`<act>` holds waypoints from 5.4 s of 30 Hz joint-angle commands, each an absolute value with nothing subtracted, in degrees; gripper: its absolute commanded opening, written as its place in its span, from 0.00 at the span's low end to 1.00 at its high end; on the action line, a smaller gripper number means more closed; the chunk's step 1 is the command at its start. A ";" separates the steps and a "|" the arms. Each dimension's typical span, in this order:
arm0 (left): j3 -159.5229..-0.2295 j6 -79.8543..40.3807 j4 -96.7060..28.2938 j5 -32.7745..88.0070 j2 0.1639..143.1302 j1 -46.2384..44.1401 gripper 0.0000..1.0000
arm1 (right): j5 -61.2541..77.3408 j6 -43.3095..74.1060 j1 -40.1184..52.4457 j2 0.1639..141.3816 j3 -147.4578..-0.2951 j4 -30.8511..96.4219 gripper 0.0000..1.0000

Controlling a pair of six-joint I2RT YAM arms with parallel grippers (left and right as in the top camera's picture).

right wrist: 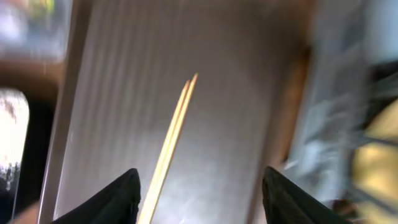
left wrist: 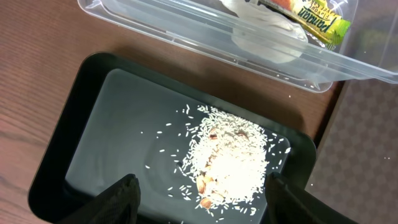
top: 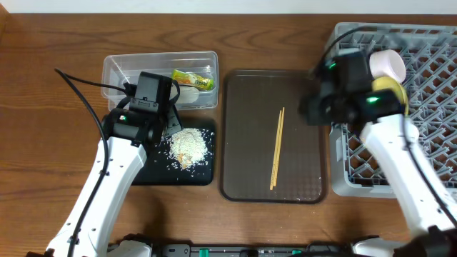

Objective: Sort waste into correct bins and load items into the dishwasher rack

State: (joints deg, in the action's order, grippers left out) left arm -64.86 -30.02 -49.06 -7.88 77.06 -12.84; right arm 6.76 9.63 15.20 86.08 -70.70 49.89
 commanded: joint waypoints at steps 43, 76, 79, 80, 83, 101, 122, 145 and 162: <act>-65.80 -30.33 -49.25 -8.16 77.17 -12.56 0.67 | 0.23 18.33 17.34 96.40 -61.12 38.83 0.01; -65.80 -30.35 -49.23 -8.16 77.17 -12.56 0.67 | 8.56 2.74 1.39 88.38 -72.95 48.60 0.36; -65.80 -30.35 -49.23 -8.16 77.17 -12.56 0.67 | 12.45 -1.67 5.80 88.31 -73.34 48.80 0.39; -65.80 -30.35 -49.23 -8.16 77.17 -12.56 0.67 | 12.45 -3.03 7.88 88.58 -73.10 49.04 0.41; -65.80 -30.35 -49.23 -8.16 77.17 -12.56 0.67 | 12.27 -6.04 14.09 89.30 -71.37 49.06 0.41; -65.73 -30.33 -49.23 -8.19 77.17 -12.56 0.67 | 5.98 -4.23 37.23 107.48 -62.54 43.88 0.34; -65.47 -30.33 -49.21 -8.16 77.17 -12.56 0.67 | -11.99 0.40 14.90 85.14 -70.67 45.12 0.01; -65.49 -28.73 -49.23 -8.19 77.08 -12.56 0.79 | -2.96 7.49 -0.93 86.35 -67.59 42.68 0.47; -65.49 -19.11 -44.77 -5.10 76.97 -12.53 0.84 | 12.03 1.32 -3.73 81.06 -67.57 42.06 0.58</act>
State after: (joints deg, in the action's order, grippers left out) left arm -64.86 -22.55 -44.71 -6.31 77.03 -12.84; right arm 8.23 2.04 -3.46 80.47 -66.70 42.35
